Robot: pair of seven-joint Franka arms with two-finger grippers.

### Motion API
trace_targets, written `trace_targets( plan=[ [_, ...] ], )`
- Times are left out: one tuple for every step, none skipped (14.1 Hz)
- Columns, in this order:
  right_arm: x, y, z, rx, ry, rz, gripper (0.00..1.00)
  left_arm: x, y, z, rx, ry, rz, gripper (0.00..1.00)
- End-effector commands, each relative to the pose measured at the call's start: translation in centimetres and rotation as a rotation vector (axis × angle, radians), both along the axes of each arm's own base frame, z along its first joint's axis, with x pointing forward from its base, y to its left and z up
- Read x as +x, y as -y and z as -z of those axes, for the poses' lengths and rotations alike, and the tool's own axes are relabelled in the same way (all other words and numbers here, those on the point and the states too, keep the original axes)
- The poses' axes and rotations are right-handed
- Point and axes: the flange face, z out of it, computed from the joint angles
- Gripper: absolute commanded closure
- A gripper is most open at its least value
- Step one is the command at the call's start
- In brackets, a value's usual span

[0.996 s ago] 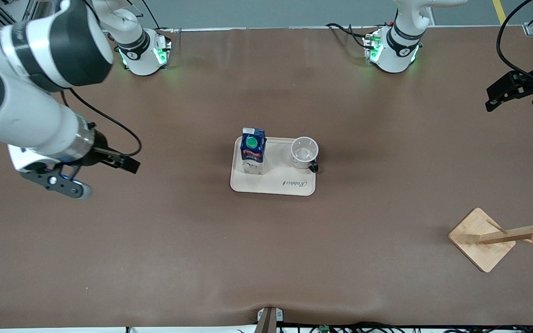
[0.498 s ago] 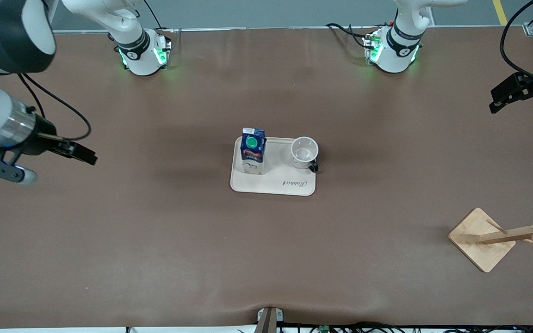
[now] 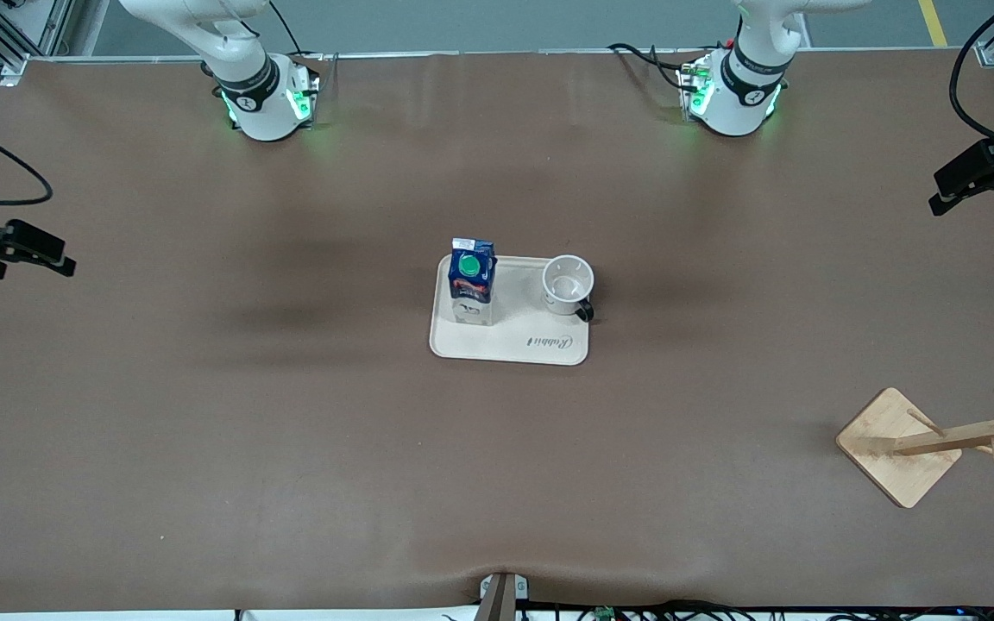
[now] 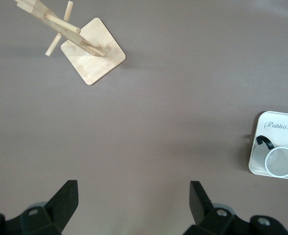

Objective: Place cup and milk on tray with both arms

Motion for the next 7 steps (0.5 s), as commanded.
trace_targets(
  plan=[
    [-0.6, -2.4, -2.8, -0.068, -0.001, -0.058, 0.0, -0.3, -0.4, -0.4, -0.021, 0.02, -0.012, 0.0],
    [-0.9, -2.7, -3.0, -0.07, -0.013, -0.072, 0.0, -0.5, -0.5, -0.6, -0.019, 0.021, -0.012, 0.0],
    [-1.2, -2.8, -3.1, -0.071, -0.021, -0.073, 0.0, -0.5, -0.7, -0.6, -0.021, 0.023, -0.015, 0.0],
    [-1.1, -2.5, -3.1, -0.069, -0.018, -0.069, 0.0, -0.6, -1.2, -0.7, -0.02, 0.024, -0.019, 0.0],
    [-1.0, -2.7, -3.1, -0.059, -0.012, -0.066, 0.0, -0.6, -1.4, -0.7, -0.02, 0.024, -0.016, 0.0],
    [-0.9, -2.9, -3.7, -0.062, -0.003, -0.062, 0.0, -0.5, -1.4, -0.6, -0.02, 0.023, -0.016, 0.0],
    [-0.8, -3.3, -5.1, -0.072, 0.024, -0.067, 0.0, -0.6, -1.4, -0.7, -0.02, 0.026, -0.016, 0.0]
  ],
)
